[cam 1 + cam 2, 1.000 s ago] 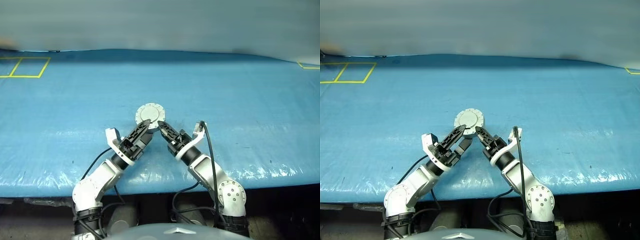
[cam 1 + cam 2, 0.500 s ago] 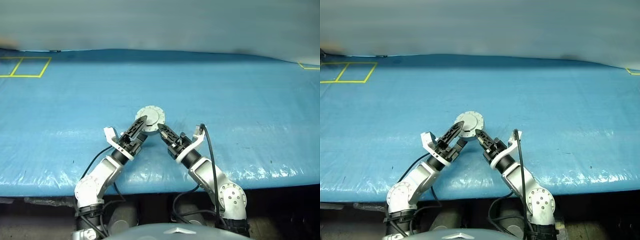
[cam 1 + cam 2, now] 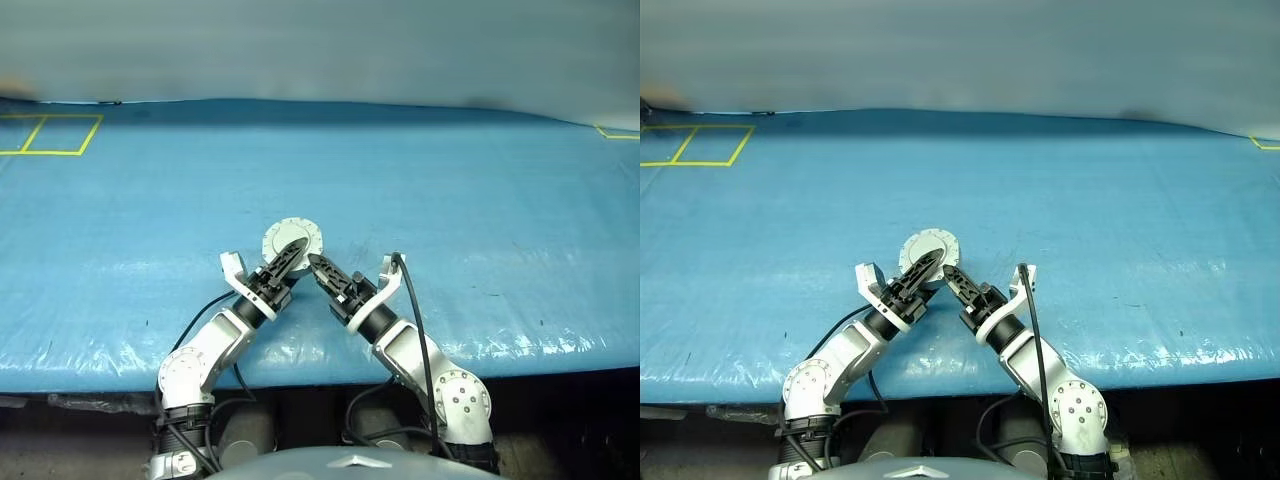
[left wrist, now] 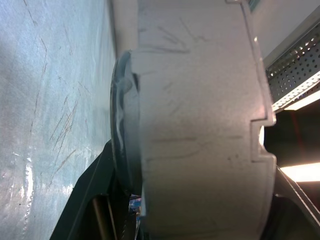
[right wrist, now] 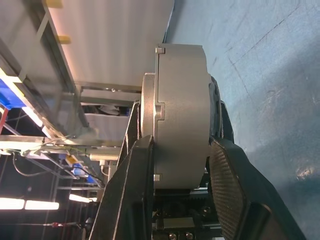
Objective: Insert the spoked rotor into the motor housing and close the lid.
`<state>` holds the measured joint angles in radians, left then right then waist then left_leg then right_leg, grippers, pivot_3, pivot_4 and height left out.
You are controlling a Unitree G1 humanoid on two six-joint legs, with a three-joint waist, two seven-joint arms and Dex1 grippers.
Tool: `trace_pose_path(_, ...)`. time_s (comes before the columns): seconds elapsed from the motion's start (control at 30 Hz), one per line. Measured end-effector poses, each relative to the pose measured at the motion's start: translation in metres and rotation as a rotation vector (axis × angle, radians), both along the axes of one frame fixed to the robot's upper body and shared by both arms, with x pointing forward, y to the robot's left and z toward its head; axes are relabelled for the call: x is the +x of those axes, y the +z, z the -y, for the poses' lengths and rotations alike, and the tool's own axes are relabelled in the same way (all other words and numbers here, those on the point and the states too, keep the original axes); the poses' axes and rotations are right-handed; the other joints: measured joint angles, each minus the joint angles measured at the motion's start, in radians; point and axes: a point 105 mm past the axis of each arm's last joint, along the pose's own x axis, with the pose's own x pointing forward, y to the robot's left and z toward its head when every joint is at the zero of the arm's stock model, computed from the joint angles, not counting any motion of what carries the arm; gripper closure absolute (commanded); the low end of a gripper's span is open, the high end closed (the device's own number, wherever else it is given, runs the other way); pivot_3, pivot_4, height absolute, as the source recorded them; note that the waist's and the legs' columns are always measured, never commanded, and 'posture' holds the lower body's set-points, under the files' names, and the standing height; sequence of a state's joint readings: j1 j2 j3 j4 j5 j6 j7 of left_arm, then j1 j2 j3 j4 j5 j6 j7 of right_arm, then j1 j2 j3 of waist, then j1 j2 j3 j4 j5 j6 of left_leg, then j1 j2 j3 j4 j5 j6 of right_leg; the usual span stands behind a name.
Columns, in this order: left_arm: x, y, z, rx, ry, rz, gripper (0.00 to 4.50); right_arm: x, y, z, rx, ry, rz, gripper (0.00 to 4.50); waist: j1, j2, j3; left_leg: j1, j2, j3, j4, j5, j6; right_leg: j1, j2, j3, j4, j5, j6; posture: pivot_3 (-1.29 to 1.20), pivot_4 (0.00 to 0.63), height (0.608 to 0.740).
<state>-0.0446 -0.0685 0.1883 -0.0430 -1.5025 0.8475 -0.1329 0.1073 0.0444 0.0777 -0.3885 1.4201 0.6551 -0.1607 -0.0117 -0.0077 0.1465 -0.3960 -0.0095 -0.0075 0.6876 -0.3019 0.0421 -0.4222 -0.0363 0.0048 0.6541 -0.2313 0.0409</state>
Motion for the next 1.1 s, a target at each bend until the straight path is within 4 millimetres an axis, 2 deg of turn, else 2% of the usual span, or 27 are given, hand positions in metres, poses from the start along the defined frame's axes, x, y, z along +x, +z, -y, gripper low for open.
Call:
trace_pose_path(0.13,0.011,-0.011,-0.019,0.065,0.120,-0.063,2.12,0.000,0.001,0.022,-0.093,-0.075,0.060,0.95,0.001,0.000,0.000,0.000,0.000,0.001,0.002,-0.002,0.004,0.000,0.000,0.002,0.003,0.000,0.000,0.00,0.150,0.740)
trace_pose_path(0.23,0.023,-0.012,-0.018,0.110,0.133,-0.077,2.12,-0.003,-0.007,0.027,-0.328,-0.053,0.149,0.00,0.007,0.000,0.000,0.000,-0.001,0.000,0.005,-0.002,0.004,0.000,0.001,0.001,0.005,0.000,0.001,0.00,0.150,0.740)
trace_pose_path(0.33,0.045,-0.009,-0.006,0.176,0.120,-0.084,2.12,-0.008,-0.015,0.026,-0.575,-0.012,0.257,0.00,0.010,0.000,0.000,0.000,-0.002,0.001,0.007,0.000,0.005,0.002,0.003,0.002,0.004,0.002,0.003,0.00,0.150,0.740)
trace_pose_path(0.5,0.077,-0.005,0.019,0.281,0.075,-0.077,2.12,-0.009,-0.025,0.027,-0.868,-0.016,0.405,0.00,0.006,-0.001,0.000,0.003,-0.002,0.002,0.009,0.002,0.002,0.005,0.004,0.004,0.003,0.003,0.005,0.00,0.150,0.740)
trace_pose_path(0.6,0.104,-0.008,0.030,0.348,0.076,-0.111,2.12,-0.009,-0.035,0.030,-1.022,-0.029,0.457,0.00,0.005,-0.002,0.001,0.003,-0.003,0.002,0.009,0.003,0.001,0.005,0.006,0.004,0.003,0.004,0.005,0.00,0.150,0.740)
trace_pose_path(0.8,0.146,0.006,0.039,0.451,0.120,-0.095,2.12,-0.009,-0.048,0.032,-1.123,-0.062,0.448,0.00,0.002,-0.004,0.002,0.000,-0.006,0.002,0.008,0.003,0.001,0.001,0.005,0.004,0.003,0.004,0.005,0.00,0.150,0.740)
trace_pose_path(0.93,0.157,0.008,0.040,0.483,0.160,-0.109,2.12,-0.011,-0.052,0.032,-1.137,-0.074,0.435,0.00,0.000,-0.004,0.002,0.000,-0.005,0.002,0.004,0.003,0.002,-0.001,0.001,0.004,0.003,0.004,0.005,0.00,0.150,0.740)
trace_pose_path(1.1,0.158,-0.007,0.031,0.525,0.209,-0.175,2.12,-0.012,-0.052,0.031,-1.148,-0.081,0.435,0.00,0.001,-0.004,0.002,-0.001,-0.005,0.003,0.004,0.003,0.001,-0.004,0.000,0.004,0.004,0.004,0.005,0.00,0.150,0.740)
